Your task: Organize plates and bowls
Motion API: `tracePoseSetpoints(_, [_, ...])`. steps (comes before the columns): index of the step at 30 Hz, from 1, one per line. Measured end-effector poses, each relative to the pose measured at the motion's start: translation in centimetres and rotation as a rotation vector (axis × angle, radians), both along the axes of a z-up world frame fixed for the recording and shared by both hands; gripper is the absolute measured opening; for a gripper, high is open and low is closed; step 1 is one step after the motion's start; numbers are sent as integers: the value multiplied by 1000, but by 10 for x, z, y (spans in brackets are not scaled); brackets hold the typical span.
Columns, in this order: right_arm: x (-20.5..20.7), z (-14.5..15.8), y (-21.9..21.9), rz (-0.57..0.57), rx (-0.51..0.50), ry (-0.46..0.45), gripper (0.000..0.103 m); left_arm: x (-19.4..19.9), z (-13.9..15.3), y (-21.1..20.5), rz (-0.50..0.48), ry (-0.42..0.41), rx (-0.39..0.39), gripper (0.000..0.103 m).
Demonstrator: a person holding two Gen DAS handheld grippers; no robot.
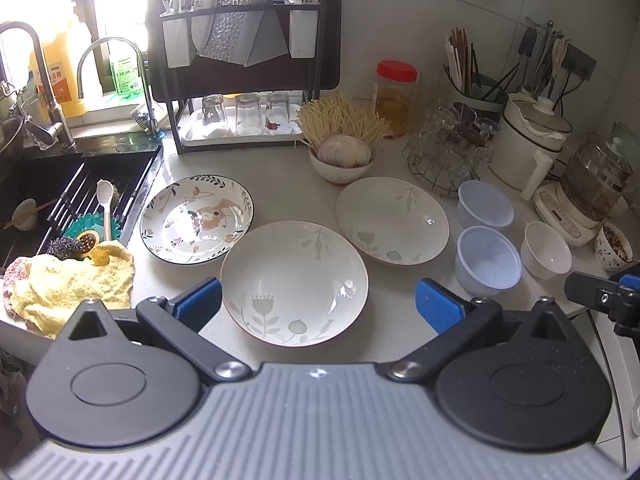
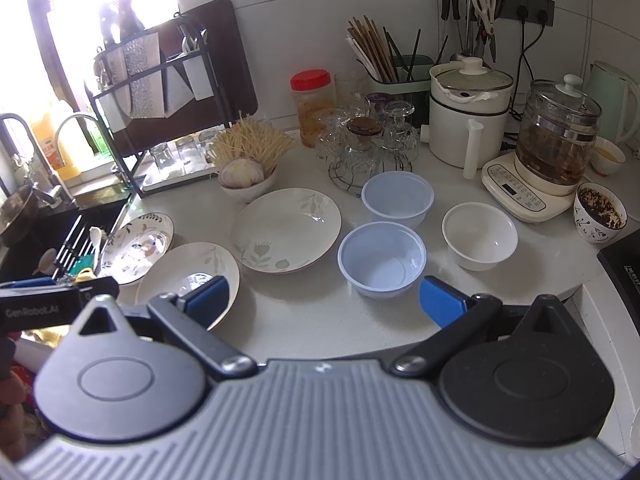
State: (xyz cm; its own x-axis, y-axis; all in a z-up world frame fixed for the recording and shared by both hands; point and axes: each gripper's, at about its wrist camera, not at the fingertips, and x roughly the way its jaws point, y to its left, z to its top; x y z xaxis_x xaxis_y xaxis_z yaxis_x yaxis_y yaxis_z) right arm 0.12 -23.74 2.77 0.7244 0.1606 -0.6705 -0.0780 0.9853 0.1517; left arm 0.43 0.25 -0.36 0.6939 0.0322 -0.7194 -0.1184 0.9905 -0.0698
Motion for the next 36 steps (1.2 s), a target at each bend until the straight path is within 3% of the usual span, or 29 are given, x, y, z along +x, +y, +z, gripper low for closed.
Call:
tracePoseSetpoints(25, [7, 4, -15, 40, -1, -30, 103, 9, 3, -16, -8, 32, 25, 103])
tracePoseSetpoints(36, [12, 0, -35, 114, 25, -19, 103, 3, -2, -34, 66, 29, 15, 103])
